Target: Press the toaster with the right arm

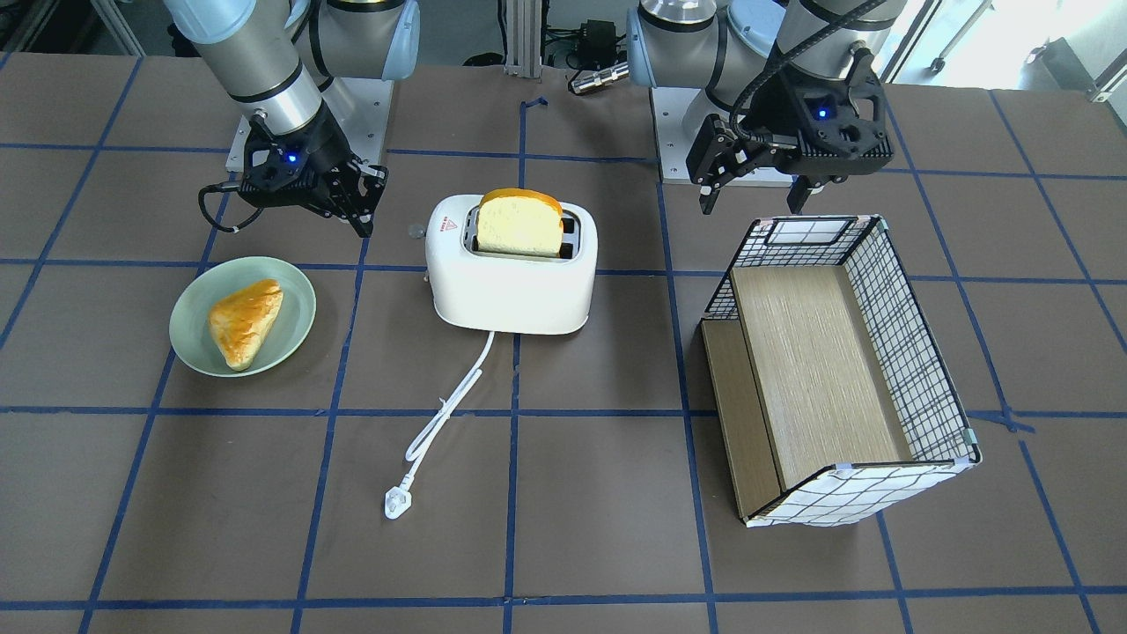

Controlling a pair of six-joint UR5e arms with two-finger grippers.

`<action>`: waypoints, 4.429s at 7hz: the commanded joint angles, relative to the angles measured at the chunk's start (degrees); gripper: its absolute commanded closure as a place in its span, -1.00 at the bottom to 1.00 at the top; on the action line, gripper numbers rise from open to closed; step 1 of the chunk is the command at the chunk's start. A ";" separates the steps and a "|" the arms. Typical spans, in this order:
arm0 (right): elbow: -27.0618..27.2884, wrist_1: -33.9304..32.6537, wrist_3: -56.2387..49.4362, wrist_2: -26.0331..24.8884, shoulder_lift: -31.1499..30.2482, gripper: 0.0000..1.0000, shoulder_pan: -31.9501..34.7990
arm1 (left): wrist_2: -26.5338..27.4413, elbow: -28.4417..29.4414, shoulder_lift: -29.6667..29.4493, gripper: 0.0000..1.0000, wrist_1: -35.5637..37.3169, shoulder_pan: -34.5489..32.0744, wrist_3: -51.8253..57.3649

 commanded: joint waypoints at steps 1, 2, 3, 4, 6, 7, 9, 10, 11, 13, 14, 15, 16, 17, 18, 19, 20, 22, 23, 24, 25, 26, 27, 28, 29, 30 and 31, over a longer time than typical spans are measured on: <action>1.11 -0.02 0.07 2.54 -0.16 1.00 0.04 | 0.02 0.00 0.00 -1.00 0.02 0.00 0.00; 1.02 -0.02 0.07 2.54 -0.16 1.00 0.04 | 0.02 0.00 0.00 -1.00 -0.07 0.00 0.00; 0.93 -0.02 0.07 2.54 -0.16 1.00 0.13 | -0.07 0.00 0.00 -1.00 0.02 0.00 0.00; 0.93 0.07 0.07 2.54 -0.16 1.00 0.13 | 0.02 0.00 0.00 -1.00 -0.07 0.00 0.00; 1.19 0.16 -0.02 2.98 -0.07 1.00 0.22 | -0.07 0.00 0.00 -1.00 -0.07 0.00 0.00; 1.28 0.24 0.07 6.37 0.02 1.00 0.39 | 0.02 0.00 0.00 -1.00 -0.07 0.00 0.00; 1.37 0.25 0.07 7.45 0.28 1.00 0.57 | 0.02 0.00 0.00 -1.00 -0.07 0.00 0.00; 1.37 0.16 -0.19 7.46 0.72 1.00 0.65 | 0.02 0.00 0.00 -1.00 0.02 0.00 0.00; 1.37 0.16 -0.28 7.46 1.85 1.00 0.74 | -0.07 0.00 0.00 -1.00 0.02 0.00 0.00; 2.07 0.33 -0.80 7.46 2.82 1.00 0.83 | 0.02 0.00 0.00 -1.00 -0.07 0.00 0.00; 2.25 0.25 -0.90 7.55 3.26 1.00 0.83 | 0.02 0.00 0.00 -1.00 -0.07 0.00 0.00; 2.34 0.25 -1.16 7.55 3.53 1.00 0.83 | 0.02 0.00 0.00 -1.00 0.02 0.00 0.00; 2.25 0.25 -2.64 7.55 4.58 1.00 0.83 | 0.02 0.00 0.00 -1.00 0.02 0.00 0.00; 2.25 0.25 -2.66 7.55 5.02 1.00 0.83 | 0.02 0.00 0.00 -1.00 0.02 0.00 0.00; 2.16 0.25 -2.57 7.37 5.64 1.00 0.83 | 0.02 0.00 0.00 -1.00 0.02 0.00 0.00; 2.16 0.07 -2.48 7.20 6.69 1.00 0.83 | -0.07 0.00 0.00 -1.00 0.02 0.00 0.00; 2.16 0.07 -2.48 7.28 7.65 1.00 0.83 | -0.07 0.00 0.00 -1.00 -0.07 0.00 0.00; 2.16 -0.11 -1.87 6.67 9.76 1.00 0.92 | 0.02 0.00 0.00 -1.00 -0.07 0.00 0.00; 2.16 -0.11 -1.87 6.58 10.73 1.00 0.92 | 0.02 0.00 0.00 -1.00 -0.07 0.00 0.00; 2.16 -0.02 -1.87 6.41 11.35 1.00 0.92 | 0.02 0.00 0.00 -1.00 0.02 0.00 0.00; 2.16 -0.02 -1.78 6.23 11.53 1.00 0.92 | -0.07 0.00 0.00 -1.00 0.02 0.00 0.00; 2.07 -0.02 -1.78 4.05 11.62 1.00 0.83 | -0.07 0.00 0.00 -1.00 0.02 0.00 0.00; 1.99 0.07 -1.60 -0.06 11.62 1.00 0.74 | 0.02 0.00 0.00 -1.00 0.02 0.00 0.00; 1.90 0.07 -1.17 -3.84 11.62 1.00 0.39 | -0.07 0.00 0.00 -1.00 -0.07 0.00 0.00; 1.90 -0.28 -0.64 -6.66 11.53 1.00 0.30 | 0.02 0.00 0.00 -1.00 0.02 0.00 0.00; 1.81 -0.19 -0.46 -7.21 11.44 1.00 0.30 | 0.02 0.00 0.00 -1.00 0.02 0.00 0.00; 1.55 -0.02 0.41 -11.92 10.83 1.00 0.13 | 0.02 0.00 0.00 -1.00 0.02 0.00 0.00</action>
